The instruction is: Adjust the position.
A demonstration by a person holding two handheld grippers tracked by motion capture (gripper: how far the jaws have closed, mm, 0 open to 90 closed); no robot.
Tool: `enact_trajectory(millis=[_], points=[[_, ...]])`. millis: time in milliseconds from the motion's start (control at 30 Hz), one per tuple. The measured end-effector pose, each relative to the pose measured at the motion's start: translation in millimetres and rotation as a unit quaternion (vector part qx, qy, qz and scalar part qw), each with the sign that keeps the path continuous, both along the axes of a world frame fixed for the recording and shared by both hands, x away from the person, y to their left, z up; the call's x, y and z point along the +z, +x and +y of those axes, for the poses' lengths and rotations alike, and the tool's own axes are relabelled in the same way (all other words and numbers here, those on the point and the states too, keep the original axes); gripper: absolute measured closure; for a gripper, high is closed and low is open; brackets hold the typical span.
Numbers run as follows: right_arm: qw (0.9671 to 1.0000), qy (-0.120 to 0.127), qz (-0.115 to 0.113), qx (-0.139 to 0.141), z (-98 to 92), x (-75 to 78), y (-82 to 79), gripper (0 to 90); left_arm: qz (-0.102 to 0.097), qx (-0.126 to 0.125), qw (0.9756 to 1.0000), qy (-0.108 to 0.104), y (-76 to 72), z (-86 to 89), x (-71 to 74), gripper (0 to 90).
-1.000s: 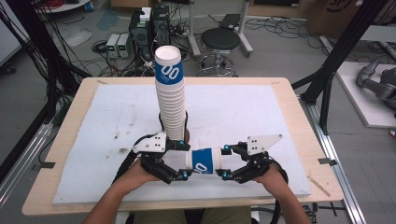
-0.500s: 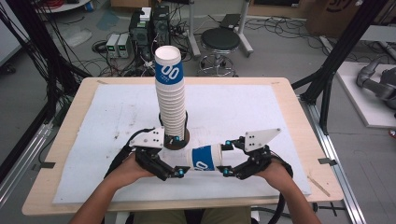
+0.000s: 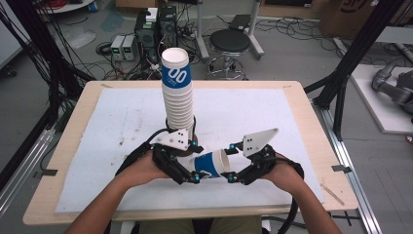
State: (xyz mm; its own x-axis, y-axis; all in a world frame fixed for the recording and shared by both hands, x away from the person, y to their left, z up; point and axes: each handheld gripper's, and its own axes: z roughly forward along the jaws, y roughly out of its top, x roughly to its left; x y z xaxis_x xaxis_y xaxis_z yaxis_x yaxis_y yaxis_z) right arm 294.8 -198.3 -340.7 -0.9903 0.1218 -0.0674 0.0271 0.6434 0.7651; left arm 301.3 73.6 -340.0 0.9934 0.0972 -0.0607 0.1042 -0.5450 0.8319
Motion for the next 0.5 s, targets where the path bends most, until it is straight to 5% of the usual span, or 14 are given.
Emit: enact_trajectory(millis=[500], points=[[0.9964, -0.079, -0.021, 0.023, 21.4, 11.2, -2.0, 30.4, 0.017, -0.017, 0.9977, 0.063, 2.6, -19.0, -7.6, 22.3]])
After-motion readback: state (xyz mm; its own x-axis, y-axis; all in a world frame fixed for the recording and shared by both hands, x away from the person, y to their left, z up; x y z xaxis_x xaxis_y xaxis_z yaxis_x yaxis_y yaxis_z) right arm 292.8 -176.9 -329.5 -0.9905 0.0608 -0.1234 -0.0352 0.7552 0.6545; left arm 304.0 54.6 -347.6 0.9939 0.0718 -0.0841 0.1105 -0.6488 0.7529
